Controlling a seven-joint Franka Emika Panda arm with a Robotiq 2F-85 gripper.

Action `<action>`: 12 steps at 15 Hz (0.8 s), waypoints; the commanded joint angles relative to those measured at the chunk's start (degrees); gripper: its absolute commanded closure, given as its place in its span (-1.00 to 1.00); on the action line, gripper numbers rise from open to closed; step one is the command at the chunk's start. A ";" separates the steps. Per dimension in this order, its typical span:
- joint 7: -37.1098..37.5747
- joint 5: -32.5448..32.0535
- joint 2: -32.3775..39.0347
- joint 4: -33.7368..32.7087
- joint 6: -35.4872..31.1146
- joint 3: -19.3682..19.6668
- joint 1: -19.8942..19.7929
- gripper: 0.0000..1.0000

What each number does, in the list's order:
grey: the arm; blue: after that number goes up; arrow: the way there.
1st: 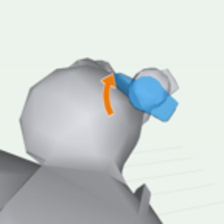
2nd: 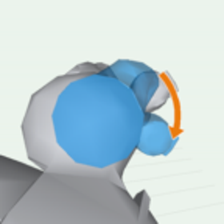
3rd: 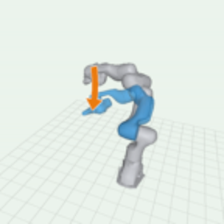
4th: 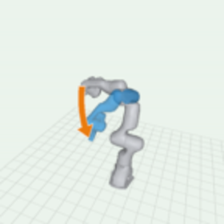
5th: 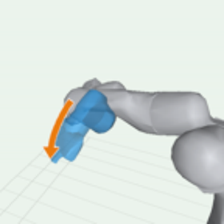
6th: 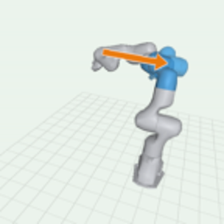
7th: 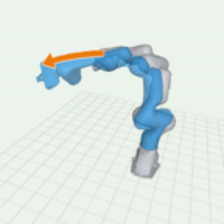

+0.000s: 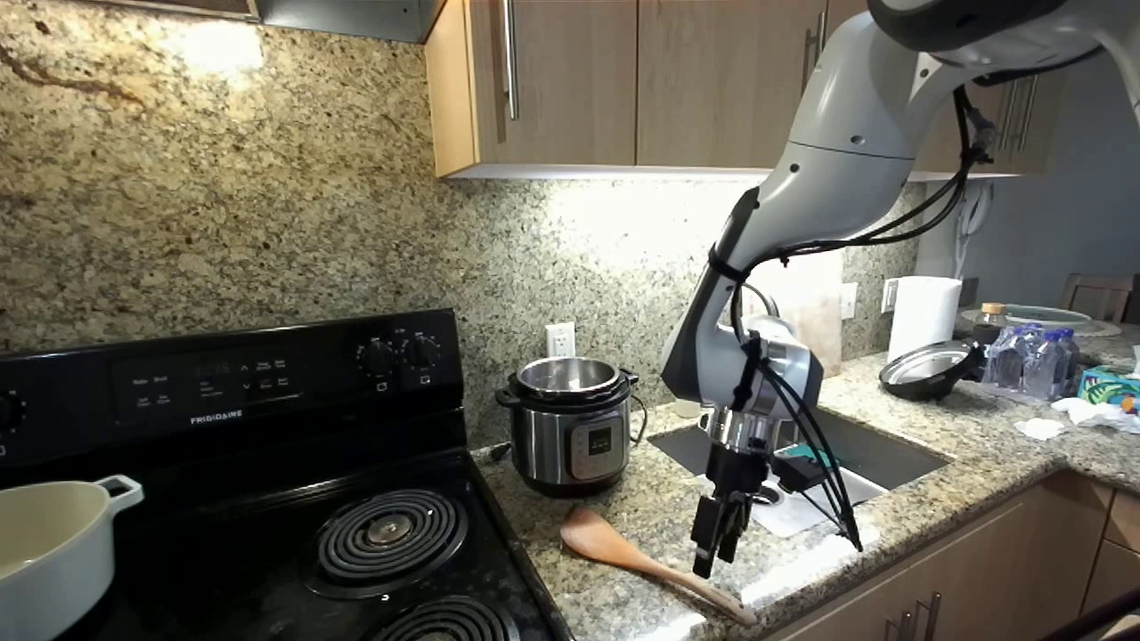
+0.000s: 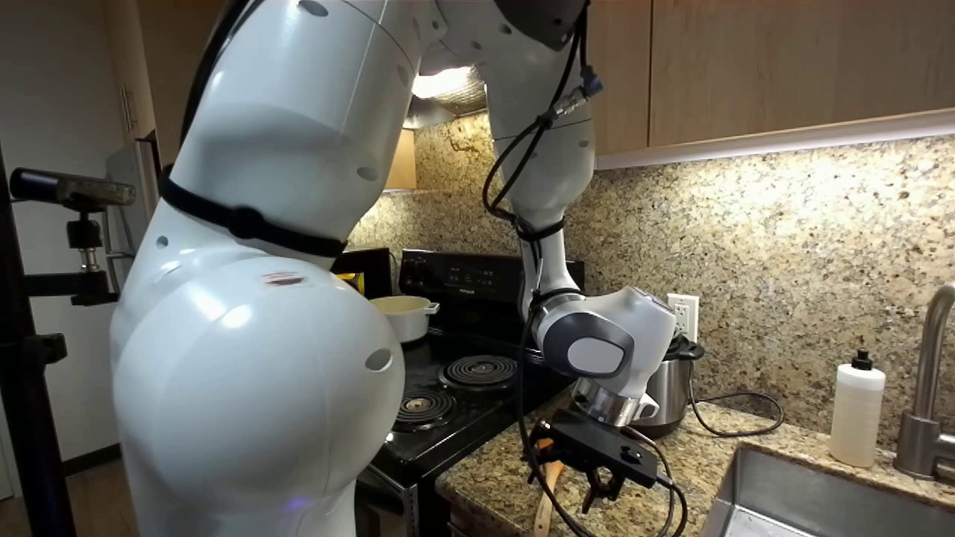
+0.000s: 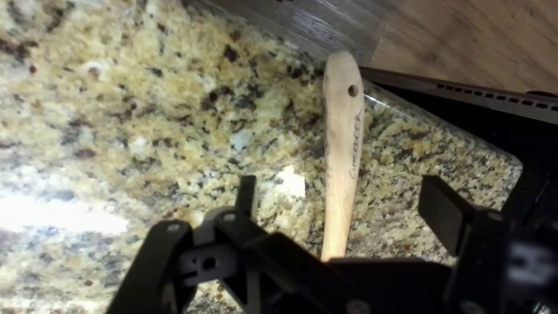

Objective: Remove the wooden spoon from the cooker and pot it on the counter

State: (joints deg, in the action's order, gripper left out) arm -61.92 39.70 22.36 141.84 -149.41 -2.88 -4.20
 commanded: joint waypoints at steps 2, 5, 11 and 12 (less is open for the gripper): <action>1.99 -1.33 -6.17 4.51 -0.12 -1.77 -2.01 -1.00; 3.73 -2.78 -12.06 8.36 0.65 -0.82 -1.33 -1.00; 16.60 -13.16 -26.57 17.65 -2.95 1.69 0.74 -1.00; 20.04 -16.85 -28.74 18.95 -3.92 2.13 0.79 -1.00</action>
State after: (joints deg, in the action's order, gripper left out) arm -50.76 30.35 2.26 154.47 -150.04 -1.95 -4.72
